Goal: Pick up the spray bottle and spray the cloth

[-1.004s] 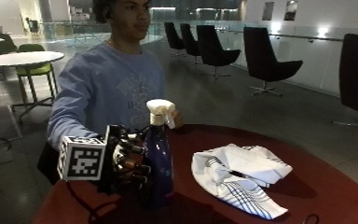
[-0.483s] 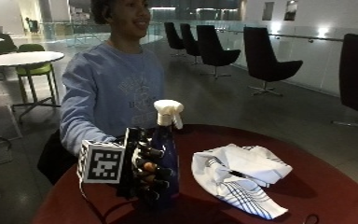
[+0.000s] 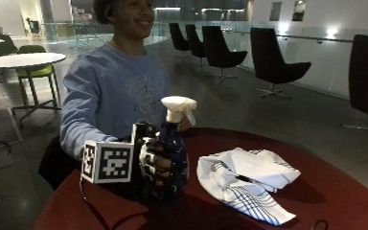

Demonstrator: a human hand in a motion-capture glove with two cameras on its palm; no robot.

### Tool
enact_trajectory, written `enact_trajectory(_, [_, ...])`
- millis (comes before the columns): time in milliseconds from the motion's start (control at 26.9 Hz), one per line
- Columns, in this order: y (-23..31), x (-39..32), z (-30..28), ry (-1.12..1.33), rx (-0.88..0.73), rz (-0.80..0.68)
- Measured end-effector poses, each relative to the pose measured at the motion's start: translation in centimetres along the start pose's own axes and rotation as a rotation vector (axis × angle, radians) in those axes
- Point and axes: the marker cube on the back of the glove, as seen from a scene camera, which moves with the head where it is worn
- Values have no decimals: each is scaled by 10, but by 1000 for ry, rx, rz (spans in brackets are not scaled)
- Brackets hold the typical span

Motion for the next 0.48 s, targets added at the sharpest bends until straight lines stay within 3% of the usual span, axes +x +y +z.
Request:
enact_trajectory(223, [3, -39, 11, -120, -299, 89])
enact_trajectory(483, [13, -56, 35, -193, -493, 237])
